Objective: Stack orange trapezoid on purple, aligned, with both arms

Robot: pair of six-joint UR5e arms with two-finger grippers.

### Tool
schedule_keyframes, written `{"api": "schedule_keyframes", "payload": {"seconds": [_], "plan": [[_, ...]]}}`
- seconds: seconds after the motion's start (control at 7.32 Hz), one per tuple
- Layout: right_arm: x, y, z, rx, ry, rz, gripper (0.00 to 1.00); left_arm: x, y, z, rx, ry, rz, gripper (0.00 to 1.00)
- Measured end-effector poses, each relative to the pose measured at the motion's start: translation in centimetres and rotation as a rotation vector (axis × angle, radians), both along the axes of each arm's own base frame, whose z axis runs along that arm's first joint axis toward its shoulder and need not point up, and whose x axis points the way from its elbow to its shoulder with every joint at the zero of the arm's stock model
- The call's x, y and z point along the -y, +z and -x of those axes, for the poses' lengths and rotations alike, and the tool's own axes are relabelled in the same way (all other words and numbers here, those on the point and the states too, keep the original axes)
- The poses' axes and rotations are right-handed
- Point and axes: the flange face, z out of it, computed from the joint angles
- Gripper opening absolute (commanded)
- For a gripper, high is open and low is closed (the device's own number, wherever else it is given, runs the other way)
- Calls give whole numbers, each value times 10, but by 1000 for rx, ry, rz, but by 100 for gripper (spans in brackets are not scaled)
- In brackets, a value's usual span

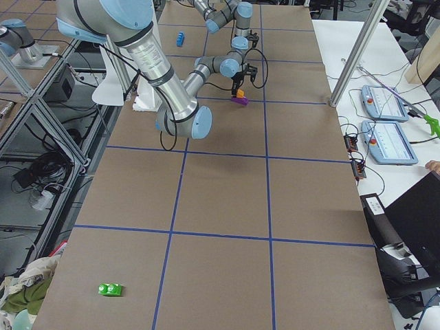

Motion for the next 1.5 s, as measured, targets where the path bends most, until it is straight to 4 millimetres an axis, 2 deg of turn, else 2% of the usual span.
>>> {"api": "schedule_keyframes", "payload": {"seconds": [0.14,0.27,0.41,0.55,0.68,0.82,1.23,1.5], "plan": [[5,-4,-7,15,-5,14,100,0,-2,2,-2,-2,-2,99],[14,-8,-22,42,-12,39,100,0,-6,7,-10,-5,-7,99],[24,-2,-52,69,-9,59,100,-1,-7,20,-18,-12,-13,99],[31,20,-96,87,1,68,100,-1,0,44,-17,-29,-13,99],[38,54,-147,92,2,65,100,-1,18,75,-4,-39,-26,99],[51,98,-202,81,-16,39,100,1,49,116,25,-20,-70,99],[86,248,-369,-9,-118,-103,100,20,154,269,69,51,-155,99],[88,351,-488,-65,-184,-178,100,32,240,373,84,57,-156,99]]}}
